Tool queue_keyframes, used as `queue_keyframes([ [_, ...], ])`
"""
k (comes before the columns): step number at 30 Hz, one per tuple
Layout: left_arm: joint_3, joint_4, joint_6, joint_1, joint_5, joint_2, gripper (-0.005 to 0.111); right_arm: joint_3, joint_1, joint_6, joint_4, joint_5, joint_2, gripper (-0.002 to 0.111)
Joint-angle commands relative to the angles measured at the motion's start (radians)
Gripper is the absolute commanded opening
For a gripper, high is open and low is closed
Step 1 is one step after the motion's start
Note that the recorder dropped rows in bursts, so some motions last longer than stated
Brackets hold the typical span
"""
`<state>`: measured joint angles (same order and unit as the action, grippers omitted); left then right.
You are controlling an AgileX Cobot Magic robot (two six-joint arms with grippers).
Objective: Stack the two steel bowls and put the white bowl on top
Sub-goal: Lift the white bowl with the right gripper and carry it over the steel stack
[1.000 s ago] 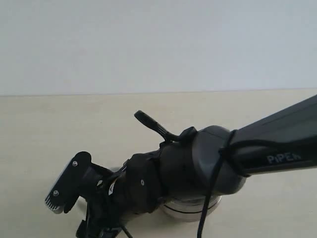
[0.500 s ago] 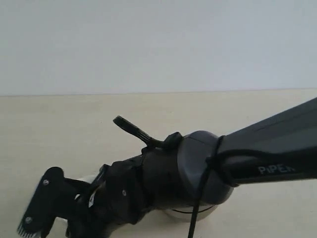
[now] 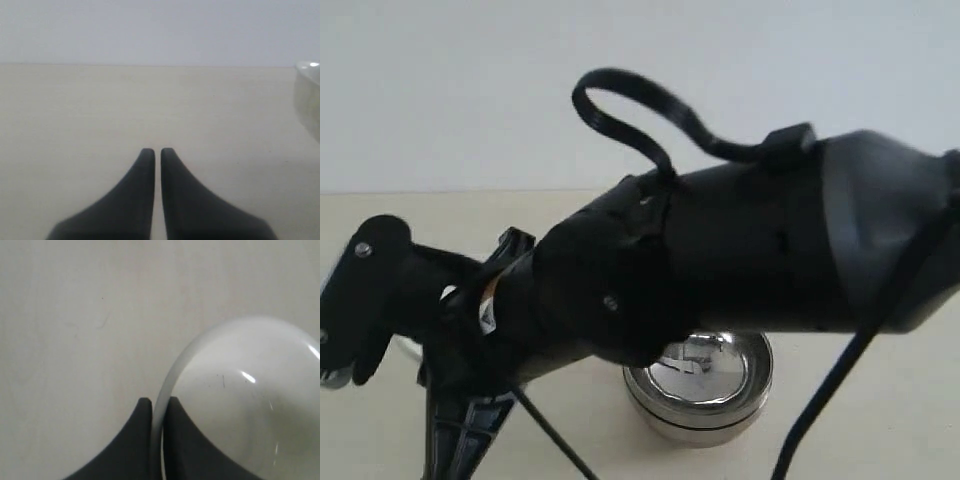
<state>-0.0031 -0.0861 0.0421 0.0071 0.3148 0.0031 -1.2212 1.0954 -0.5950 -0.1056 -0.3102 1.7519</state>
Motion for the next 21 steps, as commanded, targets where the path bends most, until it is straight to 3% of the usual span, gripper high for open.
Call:
queue_keyframes([
  [1, 0.003, 0.0, -0.005, -0.005, -0.007, -0.003, 0.004, -0.006, -0.051, 0.373, 0.334, -0.125, -0.059, 0.0],
  [5, 0.003, 0.0, -0.005, -0.005, -0.007, -0.003, 0.004, -0.006, -0.09, 0.595, 0.566, -0.293, -0.081, 0.0],
  [9, 0.003, 0.0, -0.005, -0.005, -0.007, -0.003, 0.004, 0.001, -0.139, 0.663, 0.606, -0.397, -0.094, 0.0],
  [21, 0.003, 0.0, -0.005, -0.005, -0.007, -0.003, 0.004, 0.183, -0.159, 0.696, 0.542, -0.278, -0.138, 0.0],
])
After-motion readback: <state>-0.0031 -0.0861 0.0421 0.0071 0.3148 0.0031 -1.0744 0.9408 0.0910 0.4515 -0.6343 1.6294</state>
